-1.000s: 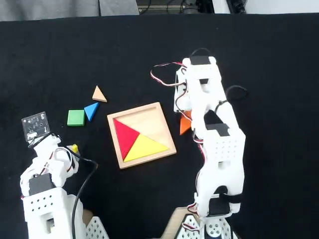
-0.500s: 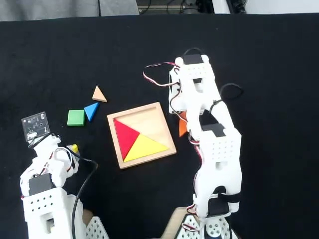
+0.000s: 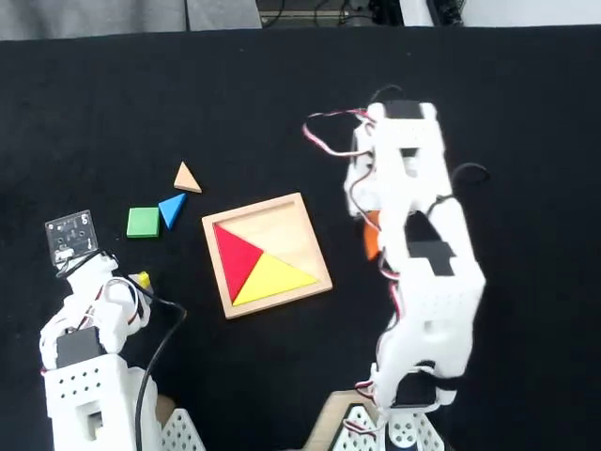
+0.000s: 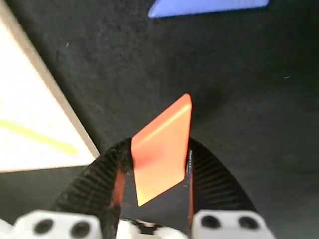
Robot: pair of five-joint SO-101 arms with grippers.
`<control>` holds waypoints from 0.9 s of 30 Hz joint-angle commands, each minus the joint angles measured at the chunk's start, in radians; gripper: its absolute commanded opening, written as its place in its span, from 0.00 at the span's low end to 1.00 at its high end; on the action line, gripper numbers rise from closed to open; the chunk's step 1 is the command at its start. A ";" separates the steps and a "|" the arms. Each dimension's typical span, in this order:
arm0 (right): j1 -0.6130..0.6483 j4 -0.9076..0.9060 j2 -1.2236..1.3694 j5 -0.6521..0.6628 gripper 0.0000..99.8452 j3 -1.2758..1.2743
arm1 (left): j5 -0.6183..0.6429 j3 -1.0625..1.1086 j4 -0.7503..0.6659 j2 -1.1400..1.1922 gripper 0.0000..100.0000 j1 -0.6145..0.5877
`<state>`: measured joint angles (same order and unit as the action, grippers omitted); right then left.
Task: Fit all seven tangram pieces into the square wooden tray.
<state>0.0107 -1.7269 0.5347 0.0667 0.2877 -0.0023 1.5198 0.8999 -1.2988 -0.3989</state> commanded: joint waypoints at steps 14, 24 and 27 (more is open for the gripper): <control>-0.034 -0.037 -0.469 0.299 0.34 -0.274 | -0.006 -0.005 -0.011 -0.008 0.21 0.015; 0.037 0.055 -0.449 0.288 0.34 -0.262 | -0.006 0.004 -0.015 -0.008 0.21 0.016; 0.127 0.054 -0.437 0.288 0.30 -0.352 | -0.006 0.005 -0.015 -0.008 0.21 0.016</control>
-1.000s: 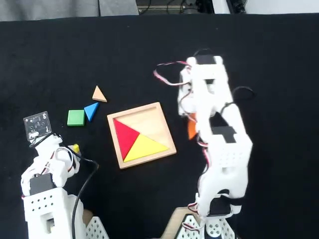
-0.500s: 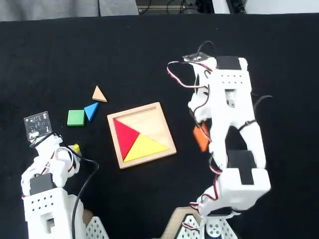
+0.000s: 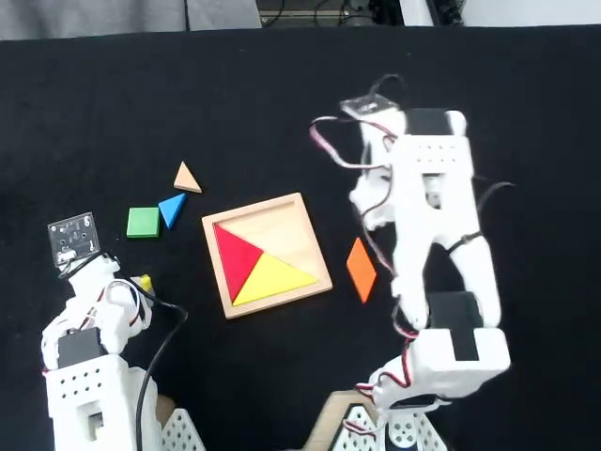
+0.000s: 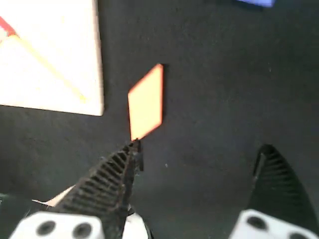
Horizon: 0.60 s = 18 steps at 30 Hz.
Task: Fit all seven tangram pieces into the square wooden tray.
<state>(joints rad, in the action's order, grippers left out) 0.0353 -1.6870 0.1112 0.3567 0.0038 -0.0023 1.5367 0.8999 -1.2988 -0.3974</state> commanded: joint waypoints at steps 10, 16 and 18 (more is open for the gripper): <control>0.183 0.293 -0.064 0.072 0.24 -0.400 | -0.006 -0.012 -0.015 -0.008 0.21 0.015; 0.181 0.367 -0.062 0.084 0.24 -0.440 | -0.006 -0.012 -0.015 -0.008 0.21 0.015; 0.181 0.373 -0.062 0.084 0.24 -0.446 | -0.006 -0.012 -0.015 -0.008 0.21 0.015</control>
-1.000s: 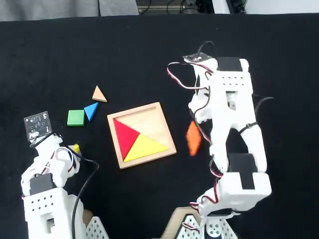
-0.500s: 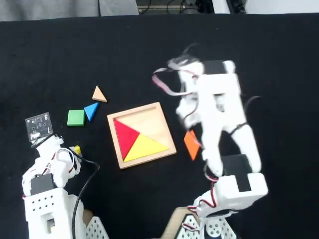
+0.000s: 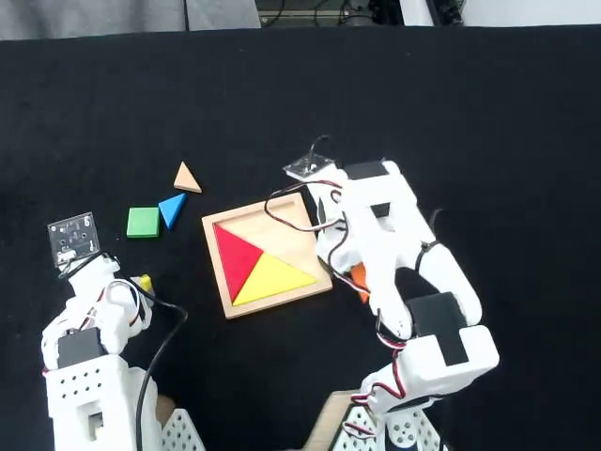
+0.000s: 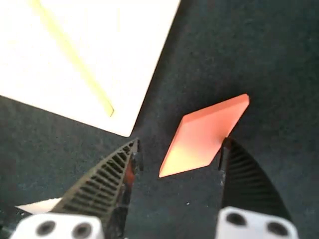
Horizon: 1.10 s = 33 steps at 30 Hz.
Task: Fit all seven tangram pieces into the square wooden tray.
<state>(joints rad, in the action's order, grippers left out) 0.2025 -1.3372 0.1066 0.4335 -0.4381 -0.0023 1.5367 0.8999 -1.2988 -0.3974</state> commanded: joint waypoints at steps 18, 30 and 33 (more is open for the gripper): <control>-0.104 0.140 -0.059 0.008 0.24 -0.130 | -0.006 -0.010 -0.015 -0.008 0.21 0.015; -0.132 -0.020 -0.199 0.028 0.24 -0.050 | -0.006 -0.010 -0.015 -0.008 0.21 0.015; -0.112 -0.057 -0.326 0.035 0.24 -0.053 | -0.006 -0.010 -0.015 -0.008 0.21 0.015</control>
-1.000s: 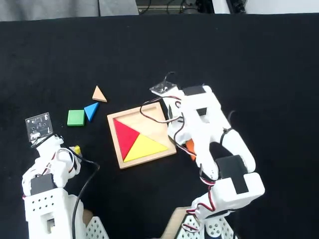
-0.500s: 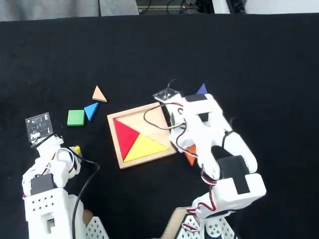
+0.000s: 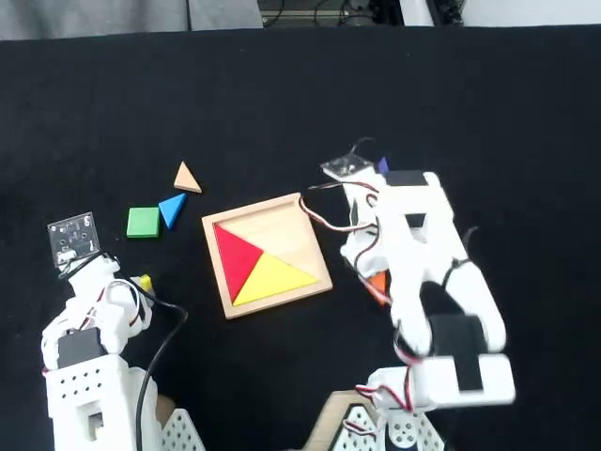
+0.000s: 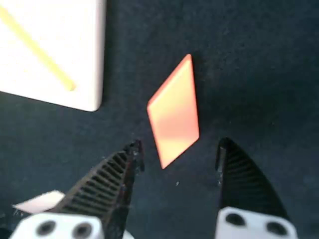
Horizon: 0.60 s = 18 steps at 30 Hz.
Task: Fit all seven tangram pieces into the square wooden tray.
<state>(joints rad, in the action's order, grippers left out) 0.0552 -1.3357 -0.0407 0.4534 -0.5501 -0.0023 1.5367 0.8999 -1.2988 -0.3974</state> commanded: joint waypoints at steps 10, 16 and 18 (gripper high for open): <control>0.068 0.035 -0.216 0.198 0.24 -0.139 | -0.006 -0.010 -0.015 -0.008 0.21 0.015; 0.061 0.074 -0.024 0.230 0.24 -0.094 | -0.006 -0.010 -0.015 -0.008 0.21 0.015; 0.061 0.080 0.007 0.230 0.24 -0.070 | -0.006 -0.010 -0.015 -0.008 0.21 0.015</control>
<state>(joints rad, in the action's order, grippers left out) 0.1258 -1.2804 -0.0836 0.6713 -0.6928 -0.0023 1.5367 0.8999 -1.2988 -0.3974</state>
